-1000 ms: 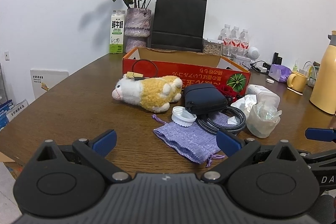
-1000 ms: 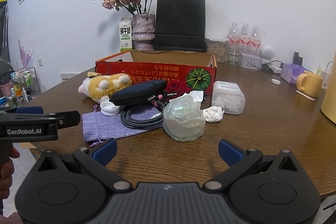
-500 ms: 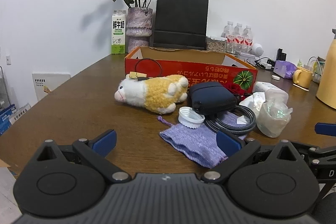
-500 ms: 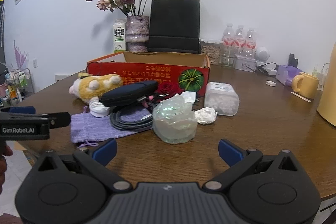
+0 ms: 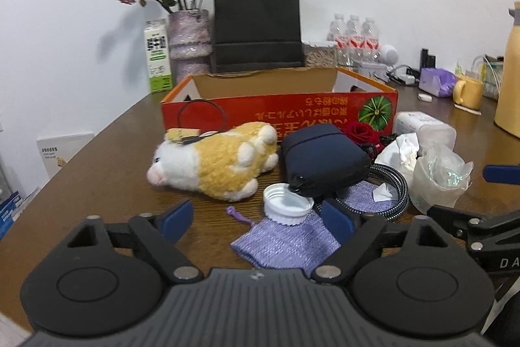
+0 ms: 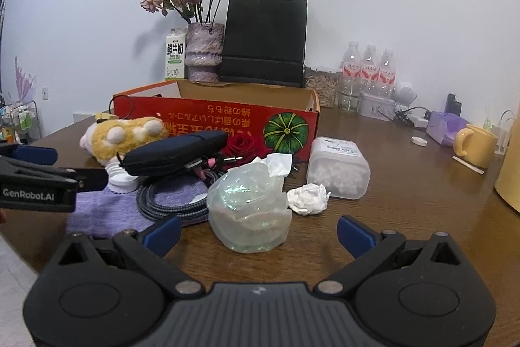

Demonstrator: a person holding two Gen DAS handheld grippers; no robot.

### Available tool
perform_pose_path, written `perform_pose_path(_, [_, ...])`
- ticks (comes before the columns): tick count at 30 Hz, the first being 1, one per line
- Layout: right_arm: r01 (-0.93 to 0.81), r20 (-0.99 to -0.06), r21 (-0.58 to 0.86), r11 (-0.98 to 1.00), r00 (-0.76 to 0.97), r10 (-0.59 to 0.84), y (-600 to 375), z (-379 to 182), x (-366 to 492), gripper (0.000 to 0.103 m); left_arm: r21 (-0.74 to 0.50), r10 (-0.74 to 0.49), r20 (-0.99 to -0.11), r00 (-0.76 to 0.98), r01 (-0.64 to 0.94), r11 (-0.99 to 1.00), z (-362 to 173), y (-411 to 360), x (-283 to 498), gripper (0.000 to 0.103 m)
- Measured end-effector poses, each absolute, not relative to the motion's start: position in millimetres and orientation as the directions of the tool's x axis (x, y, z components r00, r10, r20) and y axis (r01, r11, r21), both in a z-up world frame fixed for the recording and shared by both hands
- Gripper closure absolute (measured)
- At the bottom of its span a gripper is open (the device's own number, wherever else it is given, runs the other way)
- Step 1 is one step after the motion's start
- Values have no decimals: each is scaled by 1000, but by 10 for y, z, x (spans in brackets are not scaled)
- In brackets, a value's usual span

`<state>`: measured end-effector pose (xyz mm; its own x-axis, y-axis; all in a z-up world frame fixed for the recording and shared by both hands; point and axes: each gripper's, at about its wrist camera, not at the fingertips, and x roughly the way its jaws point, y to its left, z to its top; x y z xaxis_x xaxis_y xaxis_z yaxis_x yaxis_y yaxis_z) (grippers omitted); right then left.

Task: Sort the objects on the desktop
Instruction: 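Grasp the white bottle cap with the left tool while the right tool grasps the plastic bag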

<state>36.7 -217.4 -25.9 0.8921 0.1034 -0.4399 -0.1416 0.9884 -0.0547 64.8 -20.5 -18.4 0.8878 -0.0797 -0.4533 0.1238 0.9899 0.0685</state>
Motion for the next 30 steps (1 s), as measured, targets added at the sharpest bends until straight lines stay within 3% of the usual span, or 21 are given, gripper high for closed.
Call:
perform_pose_path(8, [-154, -457, -48, 987, 882, 116, -2175, -305, 534, 6, 113, -88, -492, 866, 164, 980, -265, -288, 850, 25])
perform_pose_path(10, [-160, -459, -46, 986, 880, 121, -2173, -312, 563, 7, 113, -97, -498, 862, 175, 978, -262, -294, 895, 32])
perform_pose_path(14, [-170, -463, -35, 985, 876, 135, -2175, -324, 606, 13, 99, -120, -517, 847, 199, 975, -290, -313, 963, 56])
perform_pose_path(16, [-176, -463, -25, 984, 874, 145, -2190, -328, 613, 14, 95, -128, -521, 844, 207, 974, -304, -324, 973, 61])
perform_pose_path(19, [-190, -460, -13, 982, 873, 163, -2201, -325, 603, 33, 88, -133, -514, 847, 206, 975, -307, -323, 963, 62])
perform_pose_path(21, [-201, -461, 0, 980, 869, 179, -2215, -318, 596, 54, 79, -136, -510, 849, 204, 976, -303, -308, 942, 62])
perform_pose_path(30, [-200, -426, 21, 980, 885, 190, -2263, -254, 506, 62, 80, -113, -454, 884, 167, 983, -186, -175, 746, 62])
